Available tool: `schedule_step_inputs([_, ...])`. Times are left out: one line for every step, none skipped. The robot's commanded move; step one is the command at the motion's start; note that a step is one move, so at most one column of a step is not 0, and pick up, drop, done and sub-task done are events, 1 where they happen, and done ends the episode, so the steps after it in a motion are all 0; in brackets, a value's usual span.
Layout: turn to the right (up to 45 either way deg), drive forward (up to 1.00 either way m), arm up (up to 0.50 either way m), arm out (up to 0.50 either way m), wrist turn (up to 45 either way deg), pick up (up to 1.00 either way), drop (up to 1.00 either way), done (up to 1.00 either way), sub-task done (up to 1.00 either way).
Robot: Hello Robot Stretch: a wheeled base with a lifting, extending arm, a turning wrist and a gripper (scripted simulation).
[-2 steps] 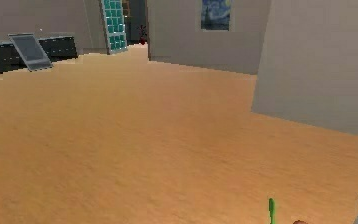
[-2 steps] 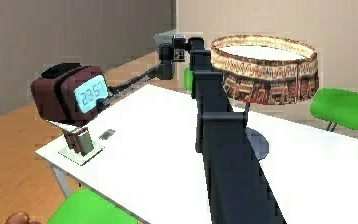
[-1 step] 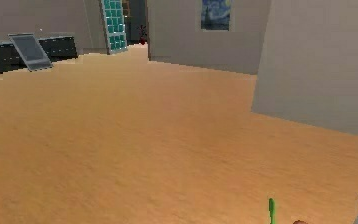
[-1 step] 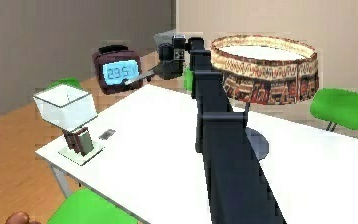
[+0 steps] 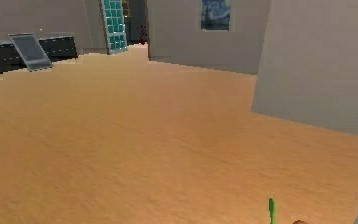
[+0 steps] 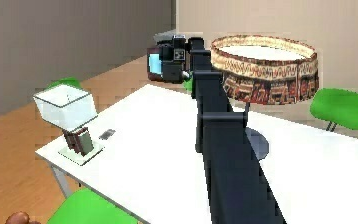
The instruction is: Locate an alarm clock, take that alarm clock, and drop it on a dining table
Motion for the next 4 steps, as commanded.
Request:
schedule_step_inputs([0.0,0.00,0.00,0.00,45.0,0.00,0.00,0.00,0.00])
schedule_step_inputs([0.0,0.00,0.00,0.00,9.0,0.00,0.00,0.00,0.00])
schedule_step_inputs([0.0,0.00,-0.04,0.00,0.0,0.00,0.00,0.00,0.00])
schedule_step_inputs([0.0,0.00,-0.32,0.00,0.0,0.00,0.00,0.00,0.00])
